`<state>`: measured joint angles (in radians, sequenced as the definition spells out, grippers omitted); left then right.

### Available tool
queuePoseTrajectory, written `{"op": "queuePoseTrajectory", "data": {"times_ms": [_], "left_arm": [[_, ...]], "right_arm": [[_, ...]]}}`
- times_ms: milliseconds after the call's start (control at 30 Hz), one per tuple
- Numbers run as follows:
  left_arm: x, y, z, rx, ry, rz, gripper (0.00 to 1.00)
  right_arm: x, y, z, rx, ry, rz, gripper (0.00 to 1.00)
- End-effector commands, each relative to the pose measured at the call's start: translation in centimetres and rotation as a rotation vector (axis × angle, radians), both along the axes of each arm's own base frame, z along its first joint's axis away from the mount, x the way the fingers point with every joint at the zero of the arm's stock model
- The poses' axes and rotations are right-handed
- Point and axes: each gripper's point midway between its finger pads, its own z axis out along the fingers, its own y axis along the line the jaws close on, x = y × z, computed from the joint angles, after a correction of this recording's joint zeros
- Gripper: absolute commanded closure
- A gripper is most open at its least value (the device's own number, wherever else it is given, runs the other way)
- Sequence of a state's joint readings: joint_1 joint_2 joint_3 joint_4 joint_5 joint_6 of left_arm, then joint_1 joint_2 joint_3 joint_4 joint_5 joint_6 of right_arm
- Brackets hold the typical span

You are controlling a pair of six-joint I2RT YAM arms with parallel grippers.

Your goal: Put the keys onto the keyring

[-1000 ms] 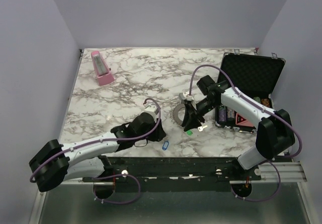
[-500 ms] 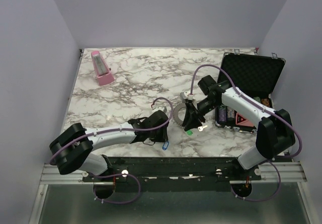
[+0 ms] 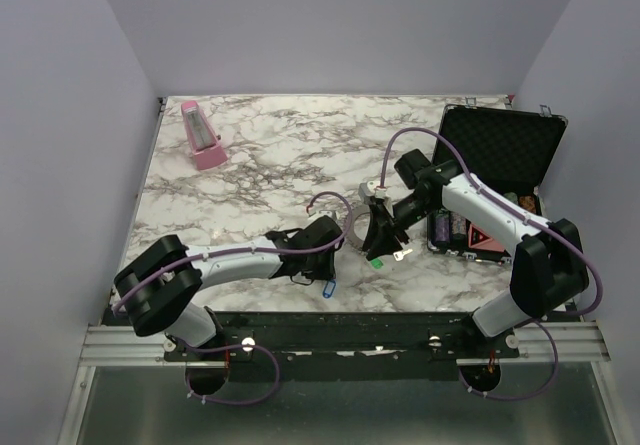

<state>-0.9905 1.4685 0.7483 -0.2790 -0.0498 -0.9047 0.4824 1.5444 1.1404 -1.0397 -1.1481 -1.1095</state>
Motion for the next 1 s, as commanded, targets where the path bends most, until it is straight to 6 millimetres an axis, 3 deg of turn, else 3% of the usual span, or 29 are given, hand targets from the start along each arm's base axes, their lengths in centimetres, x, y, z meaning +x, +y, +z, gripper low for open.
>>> {"op": "queuePoseTrajectory", "data": {"times_ms": [0,233,300,500,733,967], "left_arm": [[0.0,0.2,-0.4,0.042,0.018,0.007,0.69],[0.1,0.0,-0.3,0.038,0.017,-0.003,0.70],[0.1,-0.2,-0.2,0.034,0.017,-0.010,0.84],[0.0,-0.5,-0.3,0.027,0.025,-0.020,0.85],[0.1,-0.9,0.3,-0.002,0.002,-0.047,0.95],[0.5,-1.5,2.1,-0.066,-0.082,-0.115,1.00]], "right_arm": [[-0.4,0.1,0.8,0.052,-0.012,0.009,0.60],[-0.5,0.1,1.0,0.059,-0.013,0.011,0.60],[-0.4,0.1,1.0,0.058,-0.014,0.010,0.60],[-0.4,0.1,1.0,0.061,-0.016,0.010,0.60],[-0.4,0.0,1.1,0.063,-0.018,0.007,0.60],[-0.3,-0.1,1.0,0.063,-0.022,0.005,0.60]]}}
